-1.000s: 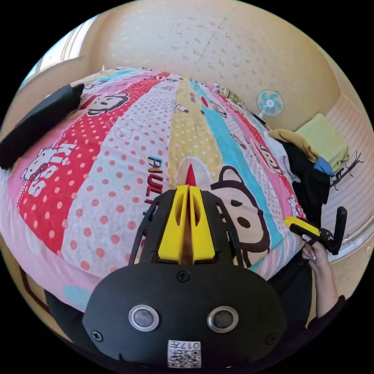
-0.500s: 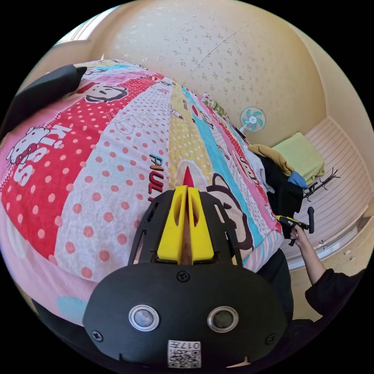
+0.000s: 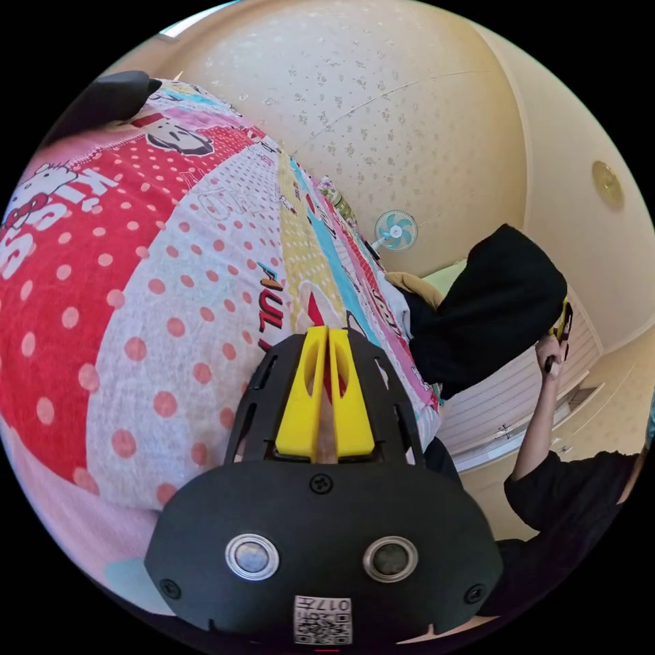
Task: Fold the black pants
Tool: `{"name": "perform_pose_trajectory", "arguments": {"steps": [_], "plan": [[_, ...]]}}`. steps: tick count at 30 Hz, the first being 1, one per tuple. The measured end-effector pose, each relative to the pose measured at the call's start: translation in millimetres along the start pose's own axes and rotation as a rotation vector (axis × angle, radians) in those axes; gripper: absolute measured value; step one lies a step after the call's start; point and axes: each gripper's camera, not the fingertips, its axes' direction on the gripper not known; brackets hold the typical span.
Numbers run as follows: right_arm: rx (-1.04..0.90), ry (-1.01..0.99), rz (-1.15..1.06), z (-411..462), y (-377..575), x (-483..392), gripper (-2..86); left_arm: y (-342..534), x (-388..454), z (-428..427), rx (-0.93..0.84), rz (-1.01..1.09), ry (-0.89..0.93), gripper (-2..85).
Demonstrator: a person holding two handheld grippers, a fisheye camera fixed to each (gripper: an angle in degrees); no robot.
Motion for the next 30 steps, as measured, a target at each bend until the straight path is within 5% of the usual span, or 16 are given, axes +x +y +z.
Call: {"name": "perform_pose_trajectory", "arguments": {"steps": [5, 13, 23, 25, 27, 30], "plan": [[0.194, 0.230, 0.192, -30, -29, 39, 6.0, -5, -8, -6, 0.004, 0.007, 0.018, -1.0], [0.083, 0.693, 0.693, -64, 83, 225, 9.3, -12, -18, -11, 0.010, 0.010, 0.042, -1.0], [-0.417, 0.811, -0.319, 123, 204, 87, 17.2, -18, -27, -8, -0.003, -0.003, 0.018, -1.0], [-0.413, 0.720, -0.490, 159, 234, 50, 16.5, -18, -28, -8, -0.003, -0.002, 0.018, -1.0], [-0.627, 0.496, -0.679, 220, 279, 26, 14.8, -18, -28, -8, -0.001, -0.001, 0.018, -1.0], [-0.930, 0.467, -0.747, 296, 336, 42, 13.7, -16, -30, -6, 0.002, 0.001, 0.021, -1.0]]}}
